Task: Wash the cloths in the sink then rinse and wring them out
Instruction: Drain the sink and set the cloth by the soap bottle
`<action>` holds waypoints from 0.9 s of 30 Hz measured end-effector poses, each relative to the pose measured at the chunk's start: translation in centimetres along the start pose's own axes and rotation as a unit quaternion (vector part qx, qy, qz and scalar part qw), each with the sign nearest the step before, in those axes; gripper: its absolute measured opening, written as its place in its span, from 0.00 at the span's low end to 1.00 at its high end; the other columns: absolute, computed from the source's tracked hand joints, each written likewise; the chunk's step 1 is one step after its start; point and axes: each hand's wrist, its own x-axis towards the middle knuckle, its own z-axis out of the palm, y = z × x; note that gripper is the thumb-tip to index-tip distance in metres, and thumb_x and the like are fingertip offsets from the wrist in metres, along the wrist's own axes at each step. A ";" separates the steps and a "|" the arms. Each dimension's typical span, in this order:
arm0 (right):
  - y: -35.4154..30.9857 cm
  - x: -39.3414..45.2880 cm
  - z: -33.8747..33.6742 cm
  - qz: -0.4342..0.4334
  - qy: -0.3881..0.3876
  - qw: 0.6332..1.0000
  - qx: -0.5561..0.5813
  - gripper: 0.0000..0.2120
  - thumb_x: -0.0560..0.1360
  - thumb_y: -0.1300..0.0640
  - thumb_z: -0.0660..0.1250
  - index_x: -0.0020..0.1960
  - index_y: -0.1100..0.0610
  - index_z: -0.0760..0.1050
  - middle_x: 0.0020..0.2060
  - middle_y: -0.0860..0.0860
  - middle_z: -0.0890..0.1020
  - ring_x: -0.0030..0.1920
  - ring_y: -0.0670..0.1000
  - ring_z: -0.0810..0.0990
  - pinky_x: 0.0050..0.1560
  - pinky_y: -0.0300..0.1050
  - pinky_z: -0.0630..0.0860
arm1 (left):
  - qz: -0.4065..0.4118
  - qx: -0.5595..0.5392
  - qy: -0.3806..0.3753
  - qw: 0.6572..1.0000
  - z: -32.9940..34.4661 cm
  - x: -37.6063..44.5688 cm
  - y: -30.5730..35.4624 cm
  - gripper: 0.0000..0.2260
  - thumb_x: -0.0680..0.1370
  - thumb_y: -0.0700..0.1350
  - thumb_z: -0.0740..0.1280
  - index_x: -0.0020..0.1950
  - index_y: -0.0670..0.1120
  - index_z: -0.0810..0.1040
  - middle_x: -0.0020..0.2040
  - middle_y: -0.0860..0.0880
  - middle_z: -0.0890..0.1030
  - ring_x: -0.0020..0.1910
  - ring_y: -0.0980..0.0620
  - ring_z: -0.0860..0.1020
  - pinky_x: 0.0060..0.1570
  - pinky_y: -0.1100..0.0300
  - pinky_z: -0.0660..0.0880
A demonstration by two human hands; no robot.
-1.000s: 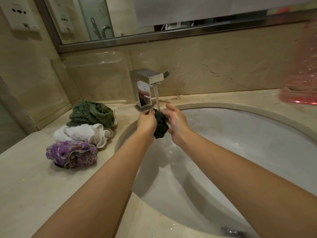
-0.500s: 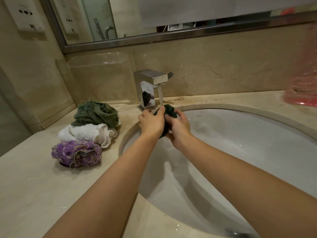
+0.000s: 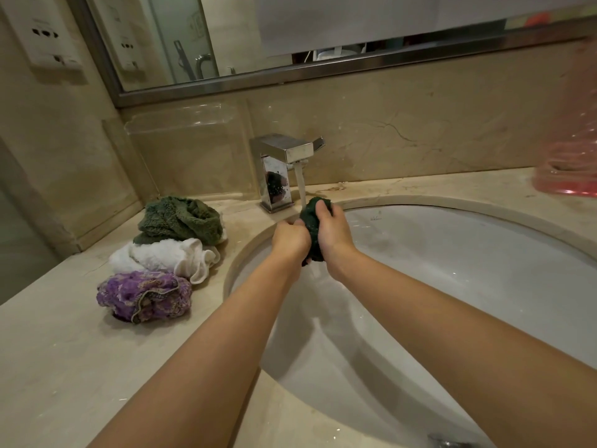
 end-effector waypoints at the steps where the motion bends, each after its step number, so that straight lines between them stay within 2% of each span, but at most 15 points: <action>1: 0.0 -0.2 0.2 -0.014 0.006 0.999 -0.030 0.13 0.82 0.47 0.55 0.61 0.52 0.70 0.55 0.55 0.78 0.55 0.58 0.78 0.58 0.58 0.76 | -0.003 -0.002 0.004 1.000 0.1 -0.2 0.1 0.15 0.84 0.49 0.52 0.65 0.41 0.66 0.53 0.41 0.77 0.41 0.46 0.75 0.28 0.59 0.68; 2: -0.1 -0.4 0.3 -0.025 0.009 0.998 -0.052 0.14 0.82 0.46 0.55 0.60 0.53 0.70 0.53 0.54 0.79 0.54 0.57 0.78 0.57 0.56 0.77 | -0.007 -0.006 0.007 1.000 0.1 -0.5 0.3 0.16 0.84 0.52 0.52 0.63 0.40 0.65 0.52 0.42 0.77 0.44 0.45 0.76 0.30 0.58 0.70; 4: -0.1 -0.7 0.2 -0.047 0.009 0.994 -0.097 0.13 0.81 0.45 0.58 0.54 0.55 0.72 0.48 0.53 0.81 0.49 0.56 0.80 0.51 0.52 0.78 | 0.008 -0.009 0.010 1.000 0.2 -0.9 0.5 0.18 0.83 0.57 0.52 0.62 0.44 0.63 0.54 0.44 0.76 0.51 0.43 0.78 0.39 0.55 0.76; 6: -0.3 -0.8 -0.1 -0.061 0.008 0.991 -0.122 0.14 0.80 0.44 0.59 0.47 0.55 0.74 0.43 0.52 0.81 0.47 0.55 0.80 0.50 0.49 0.78 | 0.036 0.006 0.008 0.999 0.2 -1.2 0.5 0.22 0.82 0.60 0.53 0.65 0.45 0.68 0.58 0.45 0.78 0.55 0.43 0.79 0.50 0.51 0.78; 8: -0.7 -1.0 -0.2 -0.060 0.010 0.992 -0.111 0.17 0.80 0.43 0.59 0.40 0.54 0.74 0.40 0.51 0.81 0.45 0.54 0.80 0.51 0.48 0.77 | 0.078 0.024 0.013 0.997 0.1 -1.4 0.5 0.21 0.81 0.61 0.54 0.54 0.47 0.78 0.52 0.45 0.82 0.51 0.44 0.80 0.55 0.46 0.78; 9: -1.0 -1.0 -0.2 -0.058 0.014 0.993 -0.099 0.18 0.80 0.43 0.60 0.38 0.54 0.74 0.38 0.51 0.80 0.43 0.53 0.80 0.51 0.48 0.77 | 0.095 0.022 0.017 0.995 0.0 -1.4 0.6 0.19 0.82 0.60 0.54 0.47 0.49 0.79 0.48 0.46 0.83 0.49 0.45 0.81 0.55 0.45 0.77; 11: -1.5 -1.0 0.1 -0.061 0.018 0.992 -0.105 0.18 0.81 0.45 0.59 0.42 0.56 0.78 0.37 0.50 0.79 0.41 0.51 0.79 0.51 0.46 0.75 | 0.108 0.003 0.032 0.994 -0.1 -1.3 0.7 0.16 0.83 0.55 0.56 0.39 0.52 0.76 0.43 0.48 0.82 0.49 0.45 0.80 0.56 0.44 0.76; 13: -1.6 -0.9 0.3 -0.077 0.019 0.986 -0.150 0.19 0.81 0.46 0.57 0.49 0.57 0.81 0.43 0.52 0.82 0.48 0.54 0.80 0.55 0.48 0.75 | 0.108 -0.001 0.041 0.993 -0.1 -1.1 0.8 0.16 0.83 0.52 0.56 0.39 0.53 0.76 0.44 0.48 0.82 0.50 0.44 0.80 0.58 0.44 0.76; 17: -1.0 -0.8 0.3 -0.087 0.019 0.980 -0.175 0.22 0.82 0.45 0.54 0.54 0.58 0.81 0.50 0.57 0.83 0.52 0.57 0.79 0.57 0.49 0.74 | 0.109 0.018 0.039 0.993 -0.3 -0.8 0.6 0.15 0.83 0.53 0.56 0.42 0.52 0.78 0.47 0.45 0.83 0.50 0.44 0.80 0.56 0.46 0.76; 19: -0.8 -0.8 0.3 -0.057 -0.003 0.993 -0.105 0.23 0.82 0.42 0.54 0.55 0.58 0.80 0.52 0.57 0.83 0.54 0.57 0.80 0.60 0.53 0.74 | 0.114 0.017 0.038 0.993 -0.4 -0.7 0.6 0.15 0.82 0.55 0.57 0.45 0.50 0.78 0.47 0.45 0.83 0.50 0.45 0.81 0.56 0.46 0.77; 21: -1.1 -0.8 0.2 -0.005 -0.029 1.000 0.003 0.23 0.82 0.41 0.51 0.53 0.56 0.78 0.53 0.57 0.82 0.55 0.58 0.80 0.60 0.55 0.75 | 0.110 -0.018 0.050 0.992 -0.6 -0.5 0.6 0.14 0.82 0.56 0.58 0.52 0.48 0.78 0.50 0.45 0.82 0.51 0.45 0.80 0.57 0.46 0.77; 23: -1.3 -0.5 -0.5 0.049 -0.042 0.993 0.095 0.23 0.82 0.40 0.50 0.53 0.57 0.74 0.52 0.58 0.81 0.53 0.58 0.80 0.55 0.53 0.78 | 0.078 -0.075 0.073 0.991 -0.8 -0.2 0.8 0.16 0.82 0.56 0.57 0.60 0.47 0.75 0.56 0.44 0.80 0.54 0.43 0.79 0.57 0.45 0.77; 24: -1.3 -0.4 -1.1 0.073 -0.048 0.991 0.101 0.23 0.82 0.39 0.50 0.52 0.57 0.73 0.49 0.58 0.80 0.50 0.57 0.80 0.50 0.51 0.78 | 0.063 -0.102 0.083 0.989 -1.0 0.0 0.8 0.17 0.82 0.56 0.56 0.62 0.46 0.74 0.58 0.43 0.79 0.55 0.43 0.79 0.57 0.45 0.77; 27: -0.9 -0.4 -2.7 0.130 -0.104 0.986 0.014 0.25 0.79 0.35 0.53 0.48 0.56 0.74 0.46 0.56 0.80 0.45 0.52 0.78 0.40 0.45 0.75 | 0.041 -0.155 0.074 0.984 -1.1 0.0 0.9 0.19 0.83 0.56 0.52 0.64 0.46 0.73 0.60 0.42 0.78 0.58 0.42 0.78 0.59 0.45 0.76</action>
